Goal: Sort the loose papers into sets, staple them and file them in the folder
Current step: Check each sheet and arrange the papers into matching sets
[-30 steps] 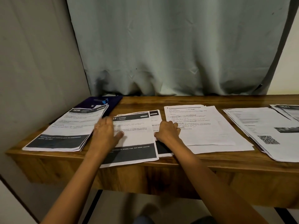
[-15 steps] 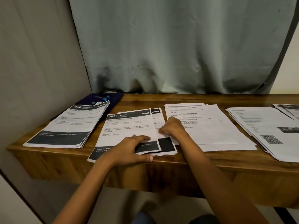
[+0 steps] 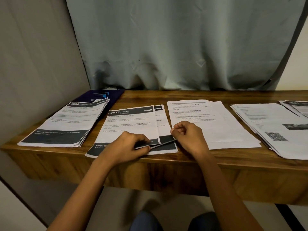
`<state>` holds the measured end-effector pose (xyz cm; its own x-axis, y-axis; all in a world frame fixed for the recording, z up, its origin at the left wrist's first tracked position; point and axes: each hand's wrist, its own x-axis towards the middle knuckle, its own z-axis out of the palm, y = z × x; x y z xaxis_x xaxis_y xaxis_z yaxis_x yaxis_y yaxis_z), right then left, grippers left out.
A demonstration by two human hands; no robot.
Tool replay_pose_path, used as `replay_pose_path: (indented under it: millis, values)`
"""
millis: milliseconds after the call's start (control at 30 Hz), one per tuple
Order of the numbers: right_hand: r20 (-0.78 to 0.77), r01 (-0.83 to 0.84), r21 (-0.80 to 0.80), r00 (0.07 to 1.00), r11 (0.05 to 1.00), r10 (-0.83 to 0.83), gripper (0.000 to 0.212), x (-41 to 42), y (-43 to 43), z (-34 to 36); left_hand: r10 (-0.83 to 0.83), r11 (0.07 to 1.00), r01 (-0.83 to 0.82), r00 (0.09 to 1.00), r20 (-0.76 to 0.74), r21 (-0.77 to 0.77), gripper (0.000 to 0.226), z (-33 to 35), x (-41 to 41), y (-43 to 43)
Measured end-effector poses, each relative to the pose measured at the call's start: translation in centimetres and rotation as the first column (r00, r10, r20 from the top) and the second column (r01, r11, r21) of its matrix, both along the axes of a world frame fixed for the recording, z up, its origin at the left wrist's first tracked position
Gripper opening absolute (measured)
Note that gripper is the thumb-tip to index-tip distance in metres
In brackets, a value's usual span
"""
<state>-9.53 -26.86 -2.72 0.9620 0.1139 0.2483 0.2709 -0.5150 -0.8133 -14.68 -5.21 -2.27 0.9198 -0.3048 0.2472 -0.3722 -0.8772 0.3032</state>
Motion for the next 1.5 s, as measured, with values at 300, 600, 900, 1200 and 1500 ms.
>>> replay_pose_path:
  millis: [300, 600, 900, 1200, 1500]
  values:
    - [-0.147, 0.059, 0.115, 0.988, 0.992, -0.042, 0.041, 1.7, 0.2, 0.1, 0.045, 0.998, -0.059, 0.950, 0.309, 0.038, 0.030, -1.9, -0.6, 0.1]
    - [-0.275, -0.065, 0.148, 0.956, 0.987, 0.104, 0.053, 2.1, -0.1, 1.6, 0.101, 0.993, -0.118, 0.896, 0.432, 0.013, 0.018, -2.8, -0.9, 0.0]
    - [-0.466, -0.061, 0.403, 0.845, 0.913, 0.263, 0.023, 2.6, 2.3, 3.8, 0.149, 0.980, -0.087, 0.914, 0.378, -0.177, 0.036, -2.9, -1.5, -0.3]
    - [-0.192, 0.039, 0.271, 0.981, 0.962, 0.015, 0.033, 2.9, 3.0, 1.5, 0.154, 0.931, -0.057, 0.957, 0.245, -0.361, 0.022, -0.9, -0.9, -1.7]
    - [-0.388, -0.060, 0.286, 0.905, 0.956, 0.173, 0.027, 3.1, 3.6, 2.1, -0.014, 0.956, 0.053, 0.990, 0.137, -0.288, 0.040, -2.1, 0.2, -2.6]
